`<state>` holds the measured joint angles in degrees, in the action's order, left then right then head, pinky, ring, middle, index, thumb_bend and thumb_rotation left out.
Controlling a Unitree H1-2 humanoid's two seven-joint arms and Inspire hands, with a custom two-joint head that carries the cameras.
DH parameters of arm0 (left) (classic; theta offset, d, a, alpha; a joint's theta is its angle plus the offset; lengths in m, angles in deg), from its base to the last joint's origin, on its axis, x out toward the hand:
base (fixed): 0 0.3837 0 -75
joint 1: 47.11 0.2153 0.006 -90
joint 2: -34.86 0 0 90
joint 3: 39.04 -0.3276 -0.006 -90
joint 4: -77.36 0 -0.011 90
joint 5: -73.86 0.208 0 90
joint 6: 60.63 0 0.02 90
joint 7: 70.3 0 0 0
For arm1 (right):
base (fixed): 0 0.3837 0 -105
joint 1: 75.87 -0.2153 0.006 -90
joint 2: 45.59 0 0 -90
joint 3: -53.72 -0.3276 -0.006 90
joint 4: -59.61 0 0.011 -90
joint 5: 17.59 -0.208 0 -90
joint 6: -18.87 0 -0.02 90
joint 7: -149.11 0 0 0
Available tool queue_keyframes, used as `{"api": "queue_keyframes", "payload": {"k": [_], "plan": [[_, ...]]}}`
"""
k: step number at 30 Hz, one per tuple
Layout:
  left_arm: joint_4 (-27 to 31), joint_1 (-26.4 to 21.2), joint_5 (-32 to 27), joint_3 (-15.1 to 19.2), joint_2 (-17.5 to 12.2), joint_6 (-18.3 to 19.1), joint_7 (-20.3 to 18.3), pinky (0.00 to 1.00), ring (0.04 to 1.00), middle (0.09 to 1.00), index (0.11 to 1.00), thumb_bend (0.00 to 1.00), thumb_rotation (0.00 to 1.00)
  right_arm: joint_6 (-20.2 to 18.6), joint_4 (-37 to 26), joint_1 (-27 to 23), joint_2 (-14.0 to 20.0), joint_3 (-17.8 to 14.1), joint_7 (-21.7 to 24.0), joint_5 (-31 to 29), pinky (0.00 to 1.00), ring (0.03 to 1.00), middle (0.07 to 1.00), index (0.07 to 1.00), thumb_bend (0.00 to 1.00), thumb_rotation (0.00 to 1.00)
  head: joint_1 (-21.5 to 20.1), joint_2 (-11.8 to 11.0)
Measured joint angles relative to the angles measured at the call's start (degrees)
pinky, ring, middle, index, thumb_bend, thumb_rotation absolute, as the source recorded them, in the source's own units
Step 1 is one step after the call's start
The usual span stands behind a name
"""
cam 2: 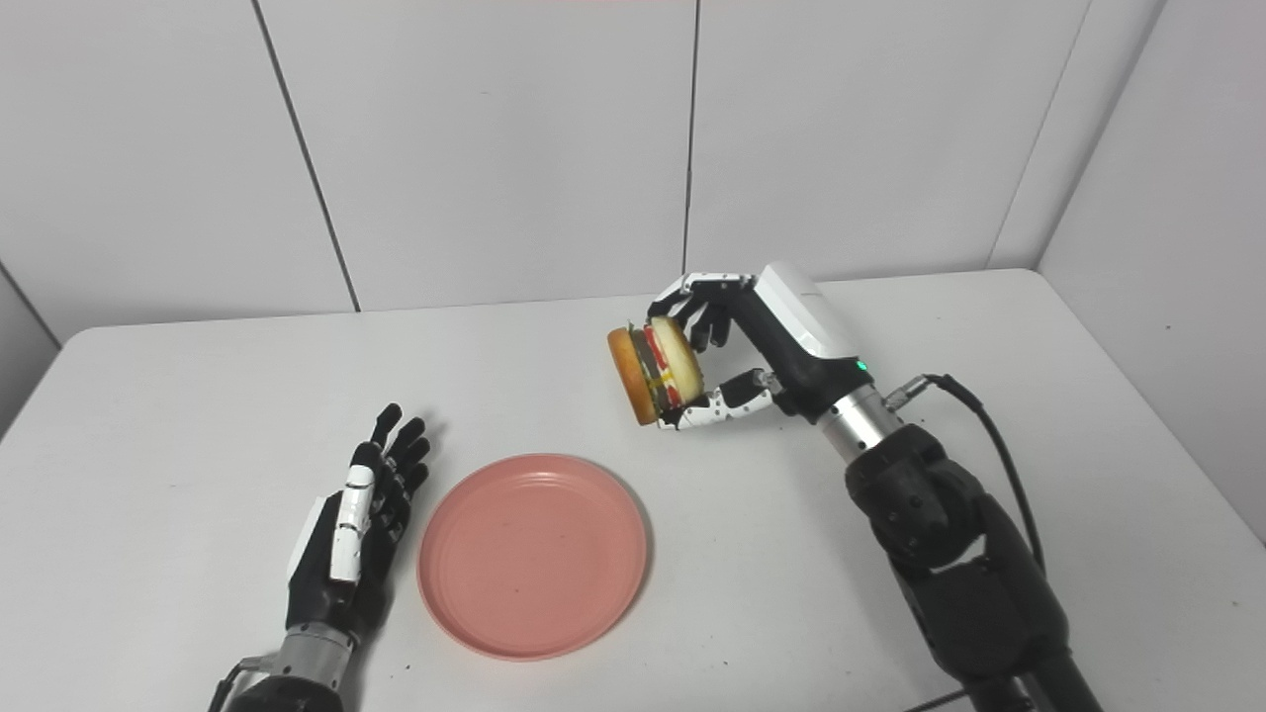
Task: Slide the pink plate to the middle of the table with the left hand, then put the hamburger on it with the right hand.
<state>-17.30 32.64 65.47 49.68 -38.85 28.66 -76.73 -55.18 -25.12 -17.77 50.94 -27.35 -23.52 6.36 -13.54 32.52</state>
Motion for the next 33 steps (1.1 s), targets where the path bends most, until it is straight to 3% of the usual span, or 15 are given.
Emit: {"api": "queue_keyframes", "payload": {"k": [7, 15, 18, 25, 29, 33], "plan": [[0.31, 0.33, 1.11, -0.41, 0.0, 0.19, 0.54, 1.0, 0.971, 0.962, 0.968, 0.55, 1.0, 1.98, 0.21, -1.89, -1.2, 4.12, 1.73, 2.6, 0.42, 0.471, 0.479, 0.501, 0.52, 0.0, 0.35, 0.09], [0.84, 0.67, 1.02, -0.51, 0.03, 0.76, 0.56, 1.0, 0.975, 0.965, 0.971, 0.57, 1.0, 3.26, 0.16, -5.0, -1.84, 7.12, 2.77, 6.67, 0.34, 0.375, 0.421, 0.52, 0.51, 0.0, 0.79, 0.26], [0.85, 0.67, 1.08, -0.52, 0.11, 0.77, 0.6, 1.0, 0.969, 0.959, 0.965, 0.58, 1.0, 3.57, 0.16, -5.65, -2.0, 8.49, 3.12, 8.7, 0.44, 0.46, 0.454, 0.518, 0.51, 0.0, 1.14, 0.44], [0.9, 0.71, 1.33, -0.54, 0.38, 0.77, 1.15, 0.98, 0.959, 0.95, 0.955, 0.59, 1.0, 5.62, -1.47, -6.49, -1.96, 11.32, 4.13, 13.17, 0.41, 0.41, 0.422, 0.527, 0.51, 0.0, 1.41, 0.62], [1.01, 0.8, 1.42, -0.54, 0.64, 0.77, 1.37, 0.99, 0.964, 0.956, 0.964, 0.59, 1.0, 6.73, -2.08, -7.05, -1.91, 12.56, 4.97, 15.35, 0.52, 0.509, 0.468, 0.51, 0.52, 0.0, 1.67, 0.7], [1.07, 0.83, 1.45, -0.55, 0.76, 0.77, 1.52, 0.98, 0.962, 0.955, 0.964, 0.59, 1.0, 8.2, -2.06, -8.37, -1.33, 14.46, 5.03, 18.43, 0.52, 0.507, 0.472, 0.508, 0.52, 0.0, 1.76, 0.79]]}}
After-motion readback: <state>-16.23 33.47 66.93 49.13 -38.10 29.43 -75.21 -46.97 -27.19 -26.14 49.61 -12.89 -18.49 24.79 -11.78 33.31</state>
